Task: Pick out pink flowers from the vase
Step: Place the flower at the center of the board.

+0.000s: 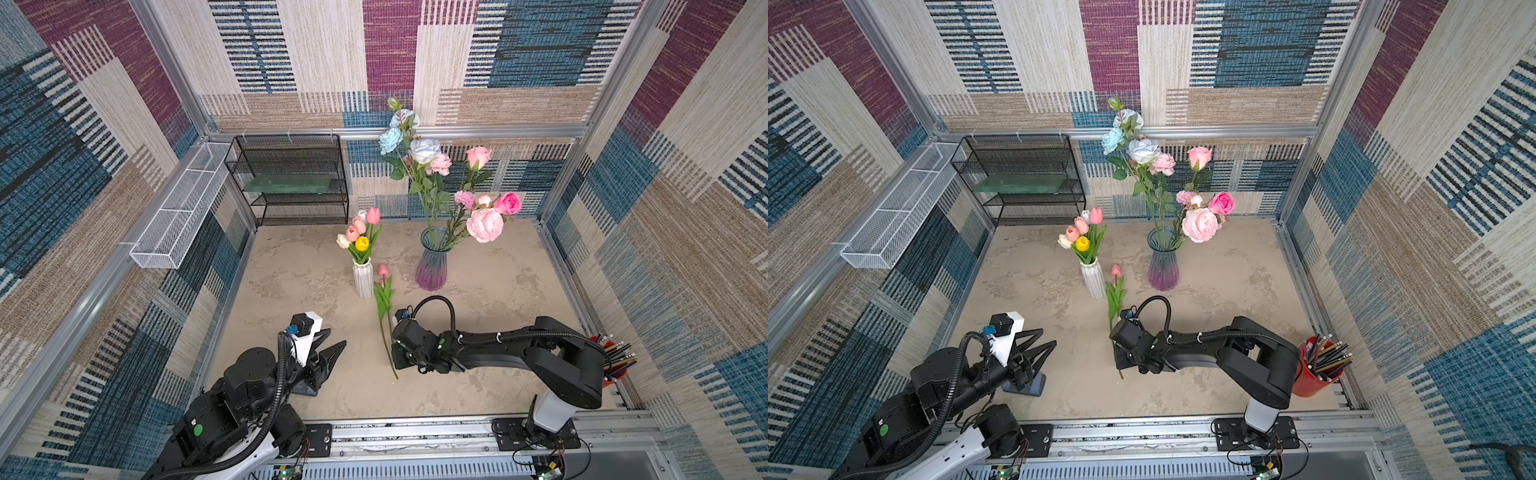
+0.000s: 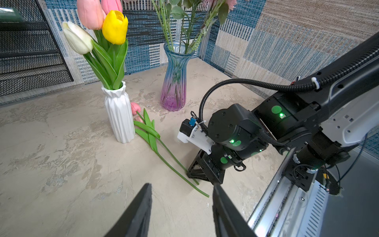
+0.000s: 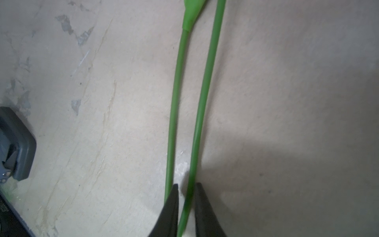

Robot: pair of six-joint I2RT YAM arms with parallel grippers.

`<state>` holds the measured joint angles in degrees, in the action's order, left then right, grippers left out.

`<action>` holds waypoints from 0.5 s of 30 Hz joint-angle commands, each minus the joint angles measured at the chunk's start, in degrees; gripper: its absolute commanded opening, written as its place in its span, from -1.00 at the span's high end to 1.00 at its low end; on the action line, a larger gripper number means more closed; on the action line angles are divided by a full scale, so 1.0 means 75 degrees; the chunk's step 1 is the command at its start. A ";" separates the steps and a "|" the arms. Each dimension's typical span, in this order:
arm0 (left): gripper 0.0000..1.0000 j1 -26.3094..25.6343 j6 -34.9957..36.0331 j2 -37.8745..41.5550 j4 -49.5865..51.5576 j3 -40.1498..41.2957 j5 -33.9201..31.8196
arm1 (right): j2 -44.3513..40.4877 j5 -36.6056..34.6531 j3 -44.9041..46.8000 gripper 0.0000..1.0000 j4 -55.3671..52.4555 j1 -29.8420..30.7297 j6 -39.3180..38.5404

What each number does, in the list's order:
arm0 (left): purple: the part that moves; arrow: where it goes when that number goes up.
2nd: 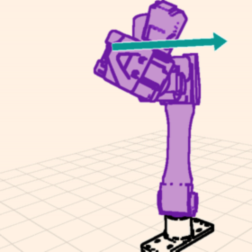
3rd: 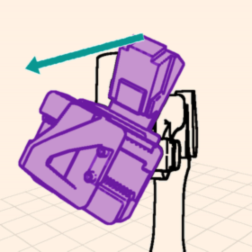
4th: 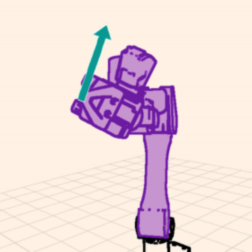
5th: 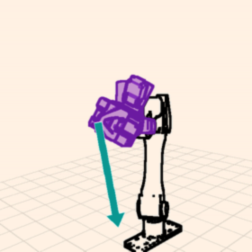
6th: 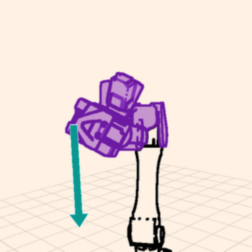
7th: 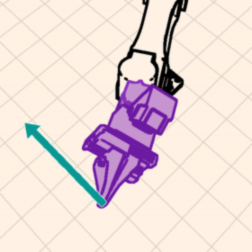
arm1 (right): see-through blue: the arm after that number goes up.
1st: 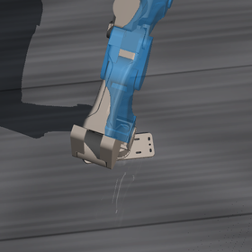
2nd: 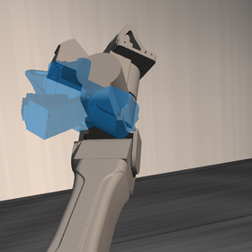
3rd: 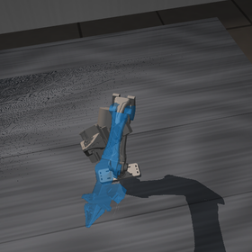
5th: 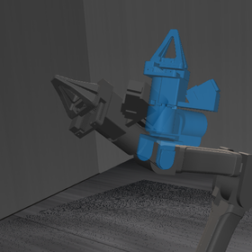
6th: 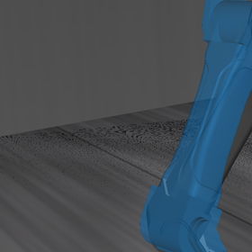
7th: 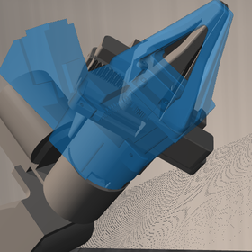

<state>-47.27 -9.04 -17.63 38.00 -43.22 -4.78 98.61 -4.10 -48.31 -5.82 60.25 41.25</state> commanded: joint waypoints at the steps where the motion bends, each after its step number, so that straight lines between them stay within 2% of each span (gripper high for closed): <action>1: 0.00 0.0001 0.0118 -0.0002 0.0063 -0.0014 -0.0136 | 0.0074 0.0040 0.0065 0.57 -0.0835 -0.0289 -0.0102; 9: 0.00 0.0006 0.0129 0.0011 0.0037 0.0015 -0.0178 | 0.0436 0.0201 -0.0073 0.66 -0.0752 -0.0393 -0.0296; 15: 0.00 -0.0003 0.0145 -0.0005 0.0033 0.0023 -0.0193 | 0.0255 0.0185 0.0090 0.93 -0.0594 -0.0393 -0.0186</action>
<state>-47.27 -9.04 -17.61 38.00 -43.03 -5.67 100.55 -3.38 -48.49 -1.69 57.17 39.42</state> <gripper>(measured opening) 0.502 0.050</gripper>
